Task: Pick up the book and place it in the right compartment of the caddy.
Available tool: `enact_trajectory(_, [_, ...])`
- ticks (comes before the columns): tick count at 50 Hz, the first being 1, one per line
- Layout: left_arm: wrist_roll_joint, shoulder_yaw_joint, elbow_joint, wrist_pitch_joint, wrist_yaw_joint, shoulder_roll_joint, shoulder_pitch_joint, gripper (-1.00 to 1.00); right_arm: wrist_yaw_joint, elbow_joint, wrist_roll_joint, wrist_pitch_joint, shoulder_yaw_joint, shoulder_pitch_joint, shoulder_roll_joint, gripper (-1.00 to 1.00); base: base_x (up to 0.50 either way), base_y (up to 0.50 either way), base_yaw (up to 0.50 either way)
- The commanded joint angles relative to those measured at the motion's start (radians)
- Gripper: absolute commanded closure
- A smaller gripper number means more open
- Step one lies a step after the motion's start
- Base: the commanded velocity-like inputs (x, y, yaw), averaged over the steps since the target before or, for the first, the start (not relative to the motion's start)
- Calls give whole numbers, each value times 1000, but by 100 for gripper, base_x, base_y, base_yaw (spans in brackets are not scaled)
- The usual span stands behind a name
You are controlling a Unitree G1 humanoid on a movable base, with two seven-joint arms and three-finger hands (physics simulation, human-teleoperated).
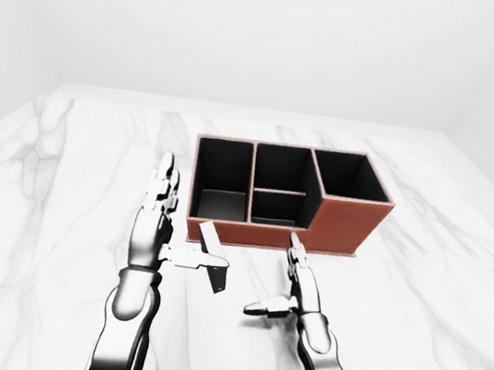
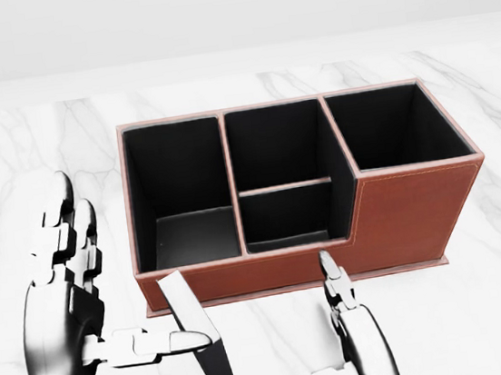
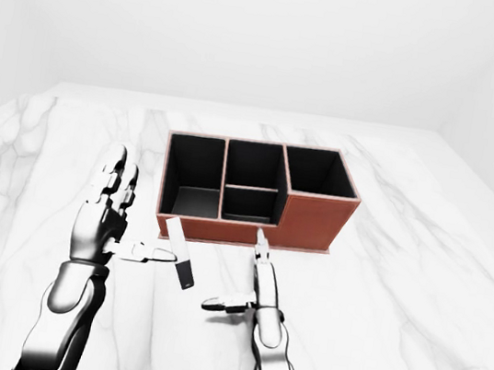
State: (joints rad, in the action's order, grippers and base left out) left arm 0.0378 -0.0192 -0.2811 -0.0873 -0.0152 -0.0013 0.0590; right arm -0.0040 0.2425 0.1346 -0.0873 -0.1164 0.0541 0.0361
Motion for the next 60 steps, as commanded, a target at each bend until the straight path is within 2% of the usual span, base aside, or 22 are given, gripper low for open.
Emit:
enact_trajectory(1, [-14,1,1,0,-10,1,10,-100,-16,69,12,0,-17,-15,13,-100,0,0,0])
enact_trajectory(23, [-13,-1,0,0,-11,0,9,-100,-52,120,62,0,-83,-20,47,-100,0,0,0])
enact_trajectory(60, [-16,-4,1,0,-16,0,11,-100,-97,234,126,0,-135,-70,104,-100,0,0,0])
